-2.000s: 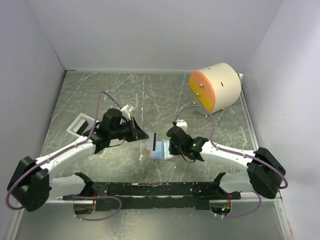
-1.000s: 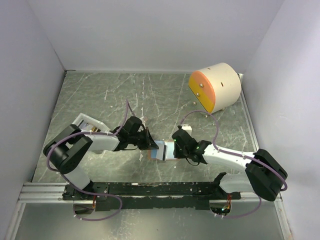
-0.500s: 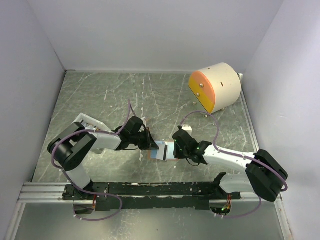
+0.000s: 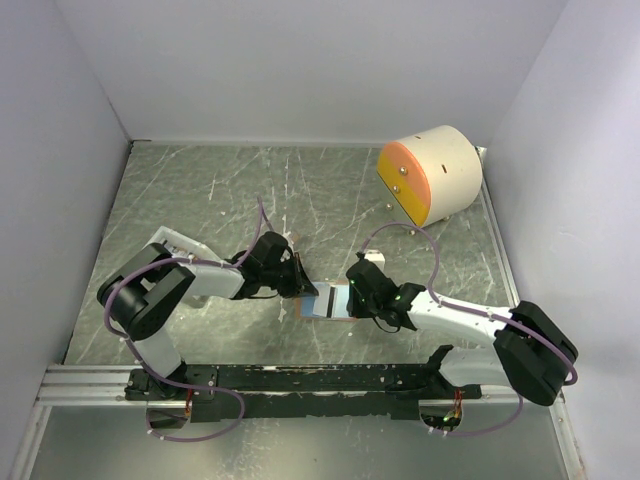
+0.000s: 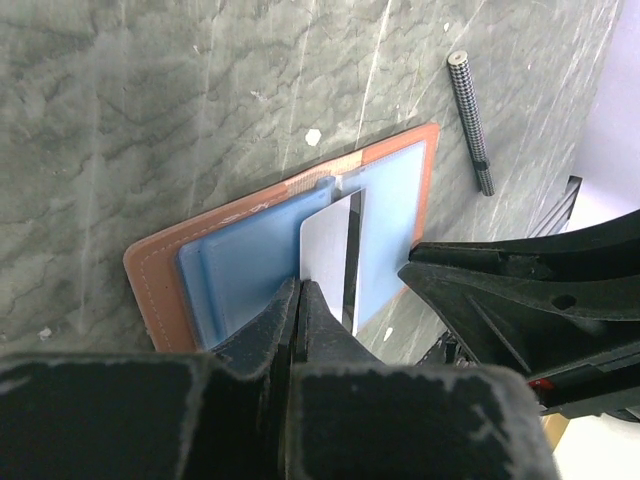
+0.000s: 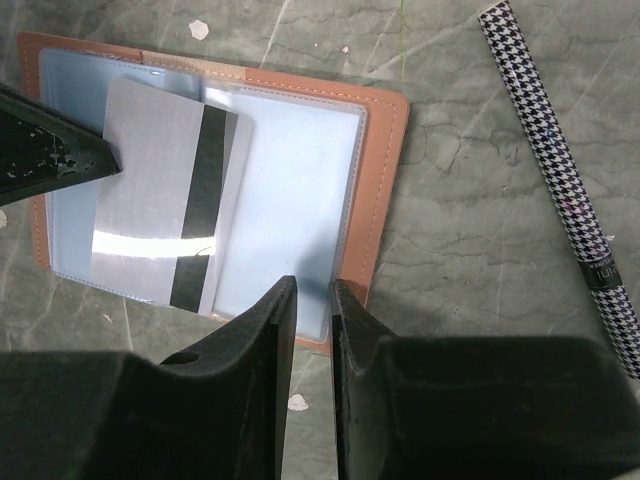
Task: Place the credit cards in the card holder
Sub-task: Insert the credit card into the card holder.
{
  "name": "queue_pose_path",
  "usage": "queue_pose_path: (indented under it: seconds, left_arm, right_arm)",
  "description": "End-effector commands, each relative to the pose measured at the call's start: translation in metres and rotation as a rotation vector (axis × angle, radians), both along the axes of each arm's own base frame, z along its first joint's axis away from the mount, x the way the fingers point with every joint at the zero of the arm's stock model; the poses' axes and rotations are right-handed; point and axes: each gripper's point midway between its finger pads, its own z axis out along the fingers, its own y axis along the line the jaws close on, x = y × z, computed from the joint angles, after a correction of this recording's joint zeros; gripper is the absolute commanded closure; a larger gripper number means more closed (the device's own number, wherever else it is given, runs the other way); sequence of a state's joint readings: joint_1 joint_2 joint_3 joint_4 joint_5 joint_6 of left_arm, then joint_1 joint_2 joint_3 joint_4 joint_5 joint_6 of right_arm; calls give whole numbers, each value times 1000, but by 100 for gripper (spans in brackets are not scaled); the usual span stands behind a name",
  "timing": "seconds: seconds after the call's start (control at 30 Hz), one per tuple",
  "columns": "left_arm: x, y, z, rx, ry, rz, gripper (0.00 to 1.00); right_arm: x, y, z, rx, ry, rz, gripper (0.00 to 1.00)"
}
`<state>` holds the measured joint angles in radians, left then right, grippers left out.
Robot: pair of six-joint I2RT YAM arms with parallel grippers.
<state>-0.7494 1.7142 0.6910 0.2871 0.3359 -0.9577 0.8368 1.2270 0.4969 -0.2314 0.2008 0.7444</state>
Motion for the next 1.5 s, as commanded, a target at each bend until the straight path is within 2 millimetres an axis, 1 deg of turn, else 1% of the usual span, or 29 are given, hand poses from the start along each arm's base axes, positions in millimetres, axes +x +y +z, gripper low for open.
queue_pose_path:
  seconds: [0.0, 0.47, 0.53, 0.67, 0.8, 0.87, 1.0, 1.1, 1.27, 1.37, 1.47]
  left_arm:
    - [9, 2, -5, 38, -42, 31, 93]
    - [5, -13, -12, 65, -47, 28, 93]
    - [6, -13, -11, 65, -49, 45, 93]
    - [11, -5, -9, 90, -80, 92, 93]
    - [12, 2, -9, 127, -89, 100, 93]
    - [13, 0, -7, 113, -93, 102, 93]
    - [10, -5, -10, 104, -83, 87, 93]
    - [6, -9, -12, 90, -70, 73, 93]
    - [2, -11, -13, 99, -74, 68, 93]
    - [1, -14, -13, 96, -77, 67, 93]
    - [-1, -17, -15, 101, -75, 64, 93]
  right_arm:
    - [-1, -3, 1, 5, -2, -13, 80]
    - [-4, 0, -2, 27, 15, -14, 80]
    - [-3, 0, -1, 31, 13, -14, 80]
    - [-3, -1, 0, 28, 9, -16, 80]
    - [-4, -3, -3, 22, 12, -21, 80]
    - [-5, -2, -3, 25, 16, -20, 80]
    - [-3, -2, 1, 27, 10, -26, 80]
    - [1, -5, 7, 16, -10, -42, 78]
    - [8, -17, 14, 0, -29, -85, 74]
    - [10, -23, 13, 5, -27, -106, 71]
    - [8, -26, 8, 8, -11, -112, 69]
